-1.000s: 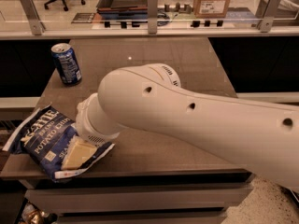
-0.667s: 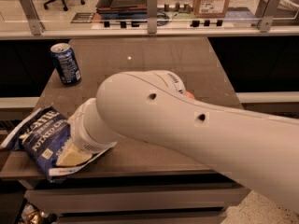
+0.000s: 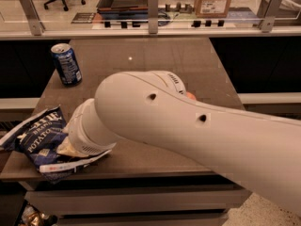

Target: Pick blue chip bag

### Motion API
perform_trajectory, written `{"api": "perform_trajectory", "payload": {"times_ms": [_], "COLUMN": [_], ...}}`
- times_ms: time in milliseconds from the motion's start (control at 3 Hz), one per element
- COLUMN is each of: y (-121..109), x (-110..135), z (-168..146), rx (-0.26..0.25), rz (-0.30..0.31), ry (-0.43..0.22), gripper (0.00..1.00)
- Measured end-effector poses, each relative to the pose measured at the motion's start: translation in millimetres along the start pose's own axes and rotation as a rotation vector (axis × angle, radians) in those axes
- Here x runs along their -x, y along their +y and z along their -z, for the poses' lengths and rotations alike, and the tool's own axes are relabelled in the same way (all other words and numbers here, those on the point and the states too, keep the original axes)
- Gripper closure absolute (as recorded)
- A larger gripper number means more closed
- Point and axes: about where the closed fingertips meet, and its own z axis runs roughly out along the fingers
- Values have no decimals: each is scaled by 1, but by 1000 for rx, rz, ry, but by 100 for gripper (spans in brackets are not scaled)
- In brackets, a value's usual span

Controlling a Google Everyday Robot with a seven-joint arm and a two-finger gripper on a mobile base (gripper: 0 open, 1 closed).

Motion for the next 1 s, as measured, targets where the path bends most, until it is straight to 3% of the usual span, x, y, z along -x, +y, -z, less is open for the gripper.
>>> {"api": "perform_trajectory", "payload": {"times_ms": [333, 667, 1000], "y": [1, 1, -20], "x": [3, 3, 5], "z": [1, 1, 14], "rx": [-2, -3, -8], "rz": [7, 7, 24], "ry": [0, 0, 13], "gripper": [100, 100, 100]}}
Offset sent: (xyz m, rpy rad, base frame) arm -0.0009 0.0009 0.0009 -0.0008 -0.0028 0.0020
